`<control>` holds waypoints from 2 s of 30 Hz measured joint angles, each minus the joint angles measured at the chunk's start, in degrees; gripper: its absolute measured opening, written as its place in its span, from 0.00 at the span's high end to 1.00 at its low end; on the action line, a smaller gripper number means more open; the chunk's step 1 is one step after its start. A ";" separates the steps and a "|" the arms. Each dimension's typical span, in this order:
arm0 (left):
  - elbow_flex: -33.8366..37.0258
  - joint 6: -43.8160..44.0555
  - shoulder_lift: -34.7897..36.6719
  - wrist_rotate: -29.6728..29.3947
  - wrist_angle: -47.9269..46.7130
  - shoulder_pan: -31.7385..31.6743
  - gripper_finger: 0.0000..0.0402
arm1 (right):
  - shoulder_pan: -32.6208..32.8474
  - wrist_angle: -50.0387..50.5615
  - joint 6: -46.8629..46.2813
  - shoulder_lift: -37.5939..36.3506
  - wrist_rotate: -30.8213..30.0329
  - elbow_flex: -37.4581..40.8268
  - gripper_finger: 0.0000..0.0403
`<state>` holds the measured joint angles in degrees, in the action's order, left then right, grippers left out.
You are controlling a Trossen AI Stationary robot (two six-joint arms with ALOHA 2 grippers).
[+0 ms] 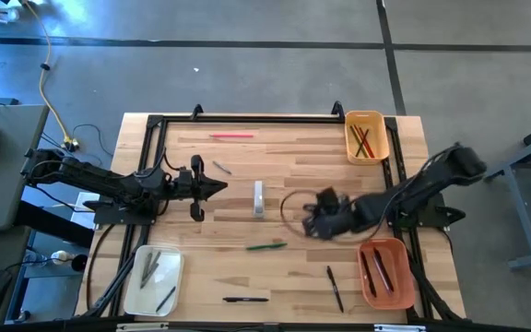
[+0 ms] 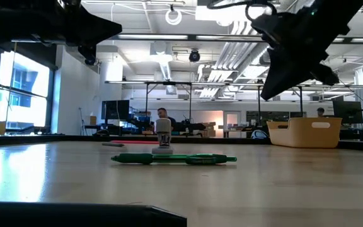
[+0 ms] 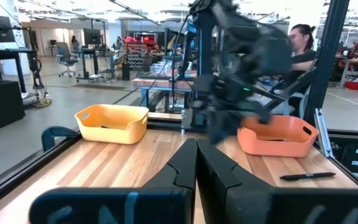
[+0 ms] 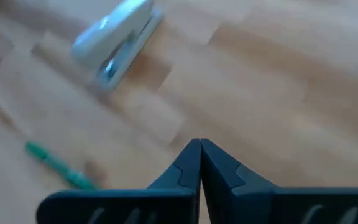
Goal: Sort crayons/erasers/pens/pencils in bins
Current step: Put the black pen into the orange bin
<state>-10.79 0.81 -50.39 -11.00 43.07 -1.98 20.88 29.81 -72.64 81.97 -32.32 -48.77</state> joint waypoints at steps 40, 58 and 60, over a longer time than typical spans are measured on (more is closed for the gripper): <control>0.00 0.45 0.00 0.03 -1.27 0.02 1.00 | 19.90 27.31 -42.39 33.89 33.64 -30.98 0.65; 0.00 0.47 0.00 0.28 -1.29 0.02 1.00 | 18.42 22.29 -36.36 35.91 34.48 -31.13 0.84; 0.00 0.47 0.00 0.28 -1.29 0.02 1.00 | 18.00 22.93 -35.05 35.10 34.58 -31.09 0.86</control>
<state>-10.79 1.28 -50.39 -10.72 41.78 -1.96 38.88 52.74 -107.68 117.07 2.26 -79.86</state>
